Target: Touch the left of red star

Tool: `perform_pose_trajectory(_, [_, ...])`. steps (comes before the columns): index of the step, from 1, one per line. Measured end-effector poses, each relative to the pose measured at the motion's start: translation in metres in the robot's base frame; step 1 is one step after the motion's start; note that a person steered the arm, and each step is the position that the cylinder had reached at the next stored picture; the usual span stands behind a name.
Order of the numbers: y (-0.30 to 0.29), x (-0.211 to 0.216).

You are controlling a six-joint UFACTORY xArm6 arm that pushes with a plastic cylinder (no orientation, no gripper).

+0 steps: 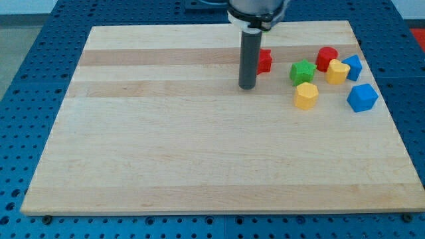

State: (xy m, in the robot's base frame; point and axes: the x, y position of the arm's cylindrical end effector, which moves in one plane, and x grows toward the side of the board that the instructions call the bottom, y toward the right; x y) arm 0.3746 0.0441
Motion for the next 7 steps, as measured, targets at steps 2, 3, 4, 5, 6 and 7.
perform_pose_trajectory(2, [0.002, -0.034])
perform_pose_trajectory(3, [0.003, -0.052])
perform_pose_trajectory(4, [0.003, -0.068])
perform_pose_trajectory(5, [0.003, -0.079])
perform_pose_trajectory(6, [0.003, -0.093])
perform_pose_trajectory(7, [0.003, -0.103])
